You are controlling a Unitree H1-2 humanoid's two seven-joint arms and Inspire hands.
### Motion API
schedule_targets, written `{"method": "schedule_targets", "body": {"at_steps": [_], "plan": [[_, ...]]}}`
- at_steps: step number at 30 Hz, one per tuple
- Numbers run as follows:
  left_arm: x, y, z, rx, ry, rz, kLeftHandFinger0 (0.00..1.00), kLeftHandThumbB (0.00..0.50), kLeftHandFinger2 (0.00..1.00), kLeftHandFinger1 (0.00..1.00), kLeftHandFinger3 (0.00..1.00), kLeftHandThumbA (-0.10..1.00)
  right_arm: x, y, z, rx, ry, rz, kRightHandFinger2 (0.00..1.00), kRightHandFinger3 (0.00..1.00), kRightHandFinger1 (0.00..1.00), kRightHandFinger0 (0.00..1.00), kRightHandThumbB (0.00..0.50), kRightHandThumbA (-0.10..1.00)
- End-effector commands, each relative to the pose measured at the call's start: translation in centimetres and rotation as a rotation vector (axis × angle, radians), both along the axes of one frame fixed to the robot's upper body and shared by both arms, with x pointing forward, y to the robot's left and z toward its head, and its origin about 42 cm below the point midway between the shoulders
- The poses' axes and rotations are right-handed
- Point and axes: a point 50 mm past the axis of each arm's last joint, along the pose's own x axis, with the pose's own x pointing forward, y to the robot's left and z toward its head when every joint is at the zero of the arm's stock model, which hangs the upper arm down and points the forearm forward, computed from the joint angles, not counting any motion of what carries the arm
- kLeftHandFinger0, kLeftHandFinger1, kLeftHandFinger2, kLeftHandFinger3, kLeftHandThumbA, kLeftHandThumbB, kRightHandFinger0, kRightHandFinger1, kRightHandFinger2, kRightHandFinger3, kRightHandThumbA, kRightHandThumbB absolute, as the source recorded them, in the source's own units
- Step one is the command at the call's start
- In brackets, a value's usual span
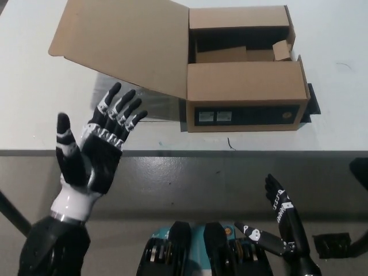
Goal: A small storge box is placed at the center of the table and the robot uses its left hand to push the lid and close it
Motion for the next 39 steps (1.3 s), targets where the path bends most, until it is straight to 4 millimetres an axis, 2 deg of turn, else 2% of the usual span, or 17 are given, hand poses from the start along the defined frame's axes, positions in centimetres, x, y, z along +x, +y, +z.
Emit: {"method": "schedule_targets", "body": {"at_steps": [1, 4, 11, 18, 28, 35, 39], "plan": [[4.1, -0.5, 0.1, -0.416, 0.194, -0.23, 1.0, 0.346, 1.0, 1.0, 1.0, 1.0, 0.6, 0.3, 1.6, 0.036, -0.114, -0.005, 1.0, 1.0, 1.0, 1.0, 0.377, 1.0], [4.3, -0.6, -0.9, -0.416, 0.222, -0.231, 1.0, 0.353, 1.0, 1.0, 1.0, 1.0, 0.7, 0.3, 1.8, 0.027, -0.12, -0.006, 1.0, 1.0, 1.0, 1.0, 0.375, 1.0], [4.6, -0.6, -3.1, -0.419, 0.285, -0.237, 1.0, 0.335, 1.0, 1.0, 1.0, 1.0, 0.5, 0.3, 1.5, 0.028, -0.113, -0.012, 1.0, 1.0, 1.0, 1.0, 0.383, 1.0], [6.3, -0.2, -4.1, -0.453, 0.334, -0.22, 1.0, 0.321, 1.0, 1.0, 1.0, 1.0, 0.3, 0.2, 1.5, 0.036, -0.109, -0.016, 1.0, 1.0, 1.0, 1.0, 0.386, 1.0], [9.8, 0.2, -2.4, -0.455, 0.365, -0.18, 1.0, 0.347, 1.0, 1.0, 1.0, 1.0, 0.3, 0.3, 1.4, 0.033, -0.106, -0.019, 1.0, 1.0, 1.0, 1.0, 0.385, 1.0], [13.3, -0.1, -1.0, -0.447, 0.386, -0.155, 1.0, 0.337, 1.0, 1.0, 1.0, 1.0, 0.4, 0.3, 1.4, 0.033, -0.107, -0.017, 1.0, 1.0, 1.0, 1.0, 0.377, 1.0], [15.1, -0.3, -0.4, -0.43, 0.414, -0.135, 1.0, 0.346, 1.0, 1.0, 1.0, 1.0, 0.5, 0.3, 1.5, 0.04, -0.109, -0.019, 1.0, 1.0, 1.0, 1.0, 0.382, 1.0]]}}
